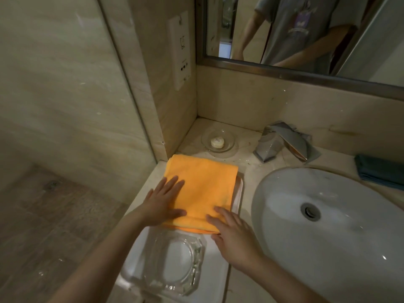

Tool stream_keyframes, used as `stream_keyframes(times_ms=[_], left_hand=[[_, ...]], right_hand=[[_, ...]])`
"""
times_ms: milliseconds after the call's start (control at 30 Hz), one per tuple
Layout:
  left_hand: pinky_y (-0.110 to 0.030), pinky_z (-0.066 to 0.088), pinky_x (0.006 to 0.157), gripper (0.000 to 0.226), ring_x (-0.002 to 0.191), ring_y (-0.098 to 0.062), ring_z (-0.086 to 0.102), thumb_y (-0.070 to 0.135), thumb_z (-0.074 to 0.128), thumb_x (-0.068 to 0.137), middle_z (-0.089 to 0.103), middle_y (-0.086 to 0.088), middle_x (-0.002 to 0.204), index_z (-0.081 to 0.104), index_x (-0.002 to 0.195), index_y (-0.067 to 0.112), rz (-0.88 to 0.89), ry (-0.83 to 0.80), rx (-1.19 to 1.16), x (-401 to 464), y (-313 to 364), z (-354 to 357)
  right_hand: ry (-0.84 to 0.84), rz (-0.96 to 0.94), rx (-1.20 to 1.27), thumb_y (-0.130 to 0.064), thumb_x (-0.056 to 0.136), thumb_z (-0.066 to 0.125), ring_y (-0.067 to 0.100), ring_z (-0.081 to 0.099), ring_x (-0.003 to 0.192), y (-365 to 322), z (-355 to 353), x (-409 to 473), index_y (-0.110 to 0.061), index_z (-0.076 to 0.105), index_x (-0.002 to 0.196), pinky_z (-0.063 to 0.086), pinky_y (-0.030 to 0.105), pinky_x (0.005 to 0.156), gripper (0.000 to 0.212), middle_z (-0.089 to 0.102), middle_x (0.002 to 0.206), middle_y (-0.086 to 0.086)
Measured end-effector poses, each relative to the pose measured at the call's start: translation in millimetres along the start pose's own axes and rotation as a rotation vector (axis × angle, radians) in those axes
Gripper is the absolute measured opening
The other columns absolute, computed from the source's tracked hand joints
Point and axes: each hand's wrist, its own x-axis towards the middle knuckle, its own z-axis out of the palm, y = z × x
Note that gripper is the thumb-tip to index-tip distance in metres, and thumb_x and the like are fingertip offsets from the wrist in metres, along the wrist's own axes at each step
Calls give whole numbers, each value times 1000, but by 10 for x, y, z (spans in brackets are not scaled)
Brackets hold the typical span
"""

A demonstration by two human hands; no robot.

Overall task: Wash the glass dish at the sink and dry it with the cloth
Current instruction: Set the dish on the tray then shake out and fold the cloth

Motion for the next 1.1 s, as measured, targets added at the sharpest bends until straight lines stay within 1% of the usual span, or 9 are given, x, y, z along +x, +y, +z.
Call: stream_keyframes(times_ms=[67, 167, 300, 467, 733, 833, 933, 1033, 1100], left_hand=[[-48, 7, 117, 147, 145, -23, -14, 101, -1, 21, -14, 7, 157, -13, 146, 26, -20, 9, 1, -10, -27, 28], [-47, 5, 117, 143, 144, -26, -14, 102, 4, 26, -16, 7, 157, -13, 146, 25, -31, 4, -16, -79, -5, 28], [-42, 12, 116, 90, 146, -26, 2, 58, 57, 79, 2, -2, 159, 12, 148, 23, -29, 87, -33, -231, 11, -19], [-25, 33, 101, 55, 124, -25, 47, 21, 68, 82, 47, -12, 138, 48, 132, 10, -74, 267, -358, -659, -1, 21], [-24, 39, 71, 37, 92, -24, 61, 31, 64, 85, 67, -13, 110, 63, 112, 6, -421, 246, -390, -1274, 81, 552], [-30, 41, 74, 31, 97, -33, 62, 26, 63, 87, 68, -22, 102, 68, 100, -1, -401, 302, -333, -1398, 83, 666], [-30, 30, 57, 34, 73, -30, 57, 25, 58, 90, 56, -9, 64, 61, 66, 1, -340, 290, -353, -1494, 162, 682], [-28, 25, 50, 47, 56, -16, 37, 31, 57, 90, 35, 3, 52, 34, 51, 18, -348, 291, -370, -1532, 229, 686], [-26, 28, 51, 39, 63, -18, 41, 32, 57, 90, 42, 2, 56, 42, 57, 17, -355, 266, -412, -1532, 227, 676]], right_hand=[[-53, 2, 66, -43, 87, 33, 17, 36, 134, 33, -28, 27, -33, 44, 134, 37, 36, 107, 49, 31, 150, -8], [-74, 24, 255, -28, 94, 46, 15, 36, 134, 69, -140, 91, -22, 53, 129, 29, 27, 111, 37, 34, 148, -7], [-34, 141, 533, -19, 88, 60, 11, 50, 113, 157, -309, 22, -19, 60, 117, 35, 16, 92, 29, 51, 117, -7], [36, 257, 731, -17, 84, 65, 11, 55, 104, 217, -341, -128, -28, 59, 103, 42, 13, 78, 22, 60, 108, -2], [-61, 381, 536, -29, 88, 58, 20, 58, 101, -152, -140, -678, -11, 57, 113, 39, 23, 77, 30, 60, 110, 6], [-189, 501, 485, -41, 88, 53, 21, 59, 100, -336, 37, -934, -17, 49, 110, 43, 28, 76, 34, 60, 106, 0], [-190, 570, 512, -47, 82, 52, 23, 66, 91, -442, 251, -1055, -24, 49, 96, 52, 39, 84, 27, 65, 104, 0], [-139, 623, 519, -41, 85, 50, 24, 67, 90, -538, 299, -1090, -21, 49, 99, 51, 31, 75, 25, 67, 104, 3], [-115, 655, 533, -33, 88, 48, 24, 67, 91, -588, 295, -1079, -17, 49, 104, 45, 23, 61, 22, 67, 106, 6]])
